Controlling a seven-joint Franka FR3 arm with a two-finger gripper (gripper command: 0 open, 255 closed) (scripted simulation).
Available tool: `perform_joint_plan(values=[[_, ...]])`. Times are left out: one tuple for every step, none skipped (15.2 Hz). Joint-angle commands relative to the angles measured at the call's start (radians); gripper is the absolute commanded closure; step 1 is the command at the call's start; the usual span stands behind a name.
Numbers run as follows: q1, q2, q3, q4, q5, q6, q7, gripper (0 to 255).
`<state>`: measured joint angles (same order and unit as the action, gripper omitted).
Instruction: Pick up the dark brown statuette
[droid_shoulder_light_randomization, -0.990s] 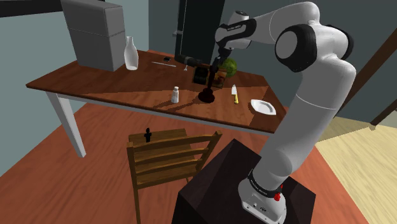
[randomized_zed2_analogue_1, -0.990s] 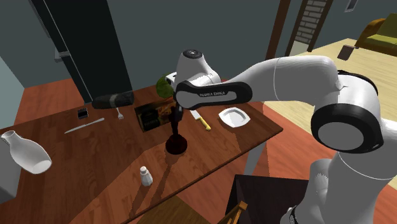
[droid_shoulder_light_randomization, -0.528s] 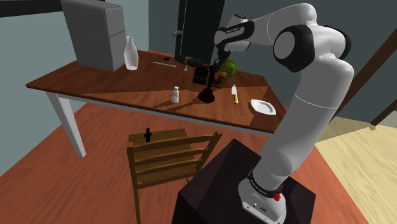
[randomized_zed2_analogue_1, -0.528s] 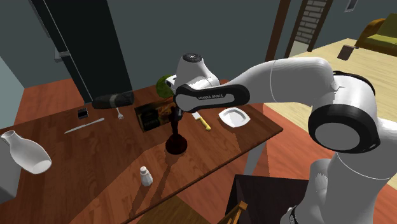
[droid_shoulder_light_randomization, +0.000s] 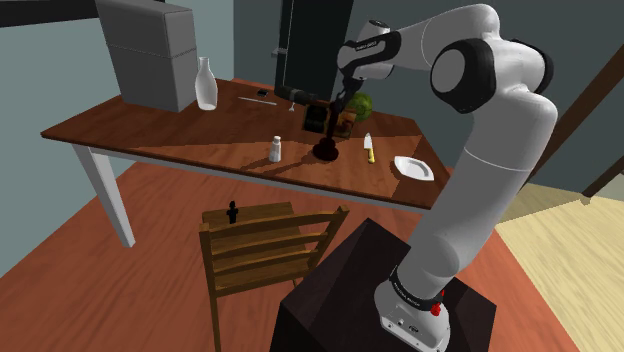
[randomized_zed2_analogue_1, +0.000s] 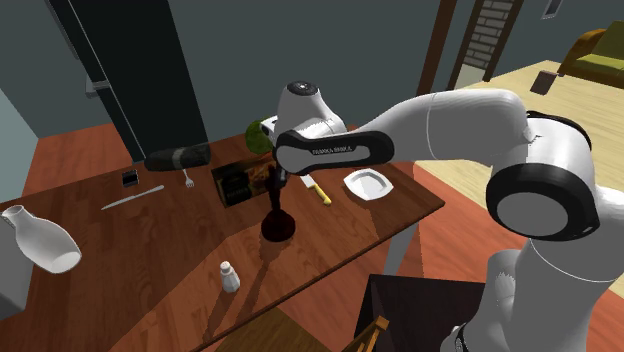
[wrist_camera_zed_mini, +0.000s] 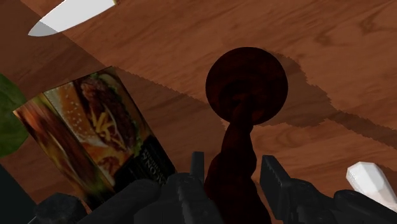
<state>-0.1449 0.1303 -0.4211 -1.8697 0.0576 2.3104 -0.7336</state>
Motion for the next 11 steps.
perform_joint_plan(values=[[0.001, -0.006, 0.0, 0.018, -0.004, -0.022, 0.004, 255], [0.001, -0.009, -0.001, 0.027, -0.006, -0.035, 0.005, 255], [0.002, -0.012, -0.001, 0.038, -0.008, -0.048, 0.006, 255], [0.002, -0.015, -0.001, 0.048, -0.01, -0.06, 0.007, 255], [0.002, -0.017, -0.002, 0.058, -0.012, -0.073, 0.008, 255], [0.002, -0.019, -0.002, 0.069, -0.013, -0.086, 0.009, 255], [0.002, -0.022, -0.002, 0.08, -0.014, -0.099, 0.01, 255], [0.002, -0.023, -0.002, 0.092, -0.016, -0.112, 0.011, 255], [0.003, -0.025, -0.002, 0.103, -0.017, -0.125, 0.011, 255], [0.003, -0.026, -0.003, 0.115, -0.018, -0.138, 0.012, 255], [0.002, -0.027, -0.003, 0.127, -0.018, -0.151, 0.012, 255]])
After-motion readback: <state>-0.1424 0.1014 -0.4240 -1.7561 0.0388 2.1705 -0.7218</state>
